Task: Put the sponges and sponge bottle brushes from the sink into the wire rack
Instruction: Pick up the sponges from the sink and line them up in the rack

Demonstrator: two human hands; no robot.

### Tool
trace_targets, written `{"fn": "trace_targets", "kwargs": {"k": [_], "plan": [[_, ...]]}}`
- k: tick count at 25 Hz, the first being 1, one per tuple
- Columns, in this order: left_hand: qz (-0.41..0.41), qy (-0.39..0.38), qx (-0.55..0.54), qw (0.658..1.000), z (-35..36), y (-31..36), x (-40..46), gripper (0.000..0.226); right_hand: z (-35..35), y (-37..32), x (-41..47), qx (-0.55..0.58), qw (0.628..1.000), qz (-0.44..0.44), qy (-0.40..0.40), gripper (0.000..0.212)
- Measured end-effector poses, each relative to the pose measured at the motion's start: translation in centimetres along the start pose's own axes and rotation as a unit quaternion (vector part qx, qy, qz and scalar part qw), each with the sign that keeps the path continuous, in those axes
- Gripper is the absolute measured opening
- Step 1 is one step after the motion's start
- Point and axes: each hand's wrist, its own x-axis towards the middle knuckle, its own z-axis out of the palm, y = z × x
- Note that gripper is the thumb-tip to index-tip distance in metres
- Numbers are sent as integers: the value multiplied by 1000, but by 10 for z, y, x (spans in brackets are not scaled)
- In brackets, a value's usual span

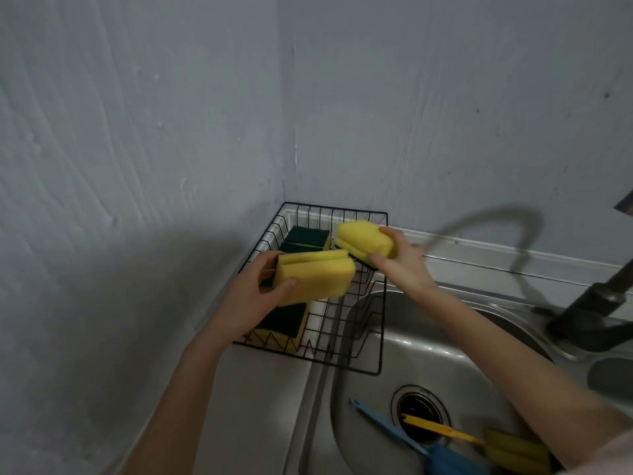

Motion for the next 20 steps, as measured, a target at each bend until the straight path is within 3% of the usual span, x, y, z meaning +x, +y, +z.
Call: {"fn": "trace_targets", "kwargs": {"k": [9, 14, 17, 20], "plan": [[-59, 14, -19, 998, -3, -35, 46, 49, 23, -43, 85, -127, 987, -93, -4, 71], [-59, 18, -13, 998, -1, -48, 60, 49, 47, -66, 141, -322, 928, -162, -88, 68], [-45, 10, -33, 998, 3, -60, 62, 42, 70, -74, 157, -289, 928, -182, -146, 74], [-56, 8, -53, 997, 4, -69, 62, 41, 87, -71, 157, -228, 940, -200, -154, 80]]}}
